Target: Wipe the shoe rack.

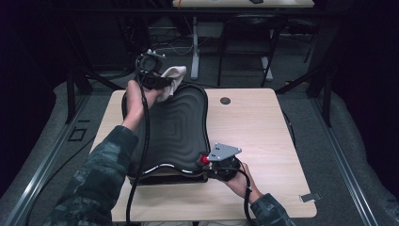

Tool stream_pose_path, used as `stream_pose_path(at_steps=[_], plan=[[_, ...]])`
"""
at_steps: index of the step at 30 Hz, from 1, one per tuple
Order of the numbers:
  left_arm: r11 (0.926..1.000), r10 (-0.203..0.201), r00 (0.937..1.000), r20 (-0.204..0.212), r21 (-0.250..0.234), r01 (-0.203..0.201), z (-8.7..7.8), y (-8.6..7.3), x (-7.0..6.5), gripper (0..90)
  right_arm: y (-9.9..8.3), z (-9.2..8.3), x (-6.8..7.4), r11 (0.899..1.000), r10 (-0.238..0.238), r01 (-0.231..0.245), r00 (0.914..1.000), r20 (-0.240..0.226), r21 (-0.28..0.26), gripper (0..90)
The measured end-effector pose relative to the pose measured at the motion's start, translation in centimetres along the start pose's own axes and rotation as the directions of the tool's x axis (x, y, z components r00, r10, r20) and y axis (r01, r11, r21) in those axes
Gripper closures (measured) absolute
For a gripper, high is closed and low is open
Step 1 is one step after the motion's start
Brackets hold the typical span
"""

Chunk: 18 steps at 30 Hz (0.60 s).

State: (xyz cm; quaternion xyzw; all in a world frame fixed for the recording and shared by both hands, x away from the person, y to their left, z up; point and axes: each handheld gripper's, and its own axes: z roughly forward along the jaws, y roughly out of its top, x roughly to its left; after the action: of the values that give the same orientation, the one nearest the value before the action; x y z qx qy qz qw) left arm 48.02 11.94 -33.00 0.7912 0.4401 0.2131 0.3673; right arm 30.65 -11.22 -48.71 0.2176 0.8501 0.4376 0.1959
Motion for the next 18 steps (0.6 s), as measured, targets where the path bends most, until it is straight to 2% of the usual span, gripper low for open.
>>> stream_pose_path(at_steps=[4,7,14,18], plan=[[0.9995,0.011,0.9993,-0.036,0.032,-0.01,1.7,-0.3,-0.9,82.4,-0.1,0.1,0.0,1.0,0.003,-0.003,1.0,-0.001,-0.013,59.9],[0.9995,-0.013,0.9982,-0.058,0.029,0.015,2.6,-0.6,-1.2,82.5,-0.1,0.1,0.1,1.0,0.004,-0.004,1.0,0.004,-0.015,59.9],[0.9994,-0.029,0.9968,-0.075,0.018,0.03,3.3,-0.5,-1.3,82.4,-0.1,0.1,0.1,1.0,0.007,-0.006,1.0,0.004,-0.016,59.9],[0.9995,-0.021,0.9968,-0.077,0.021,0.023,3.4,-0.4,-1.4,82.4,-0.1,0.1,0.0,1.0,0.007,-0.007,1.0,0.003,-0.018,59.9]])
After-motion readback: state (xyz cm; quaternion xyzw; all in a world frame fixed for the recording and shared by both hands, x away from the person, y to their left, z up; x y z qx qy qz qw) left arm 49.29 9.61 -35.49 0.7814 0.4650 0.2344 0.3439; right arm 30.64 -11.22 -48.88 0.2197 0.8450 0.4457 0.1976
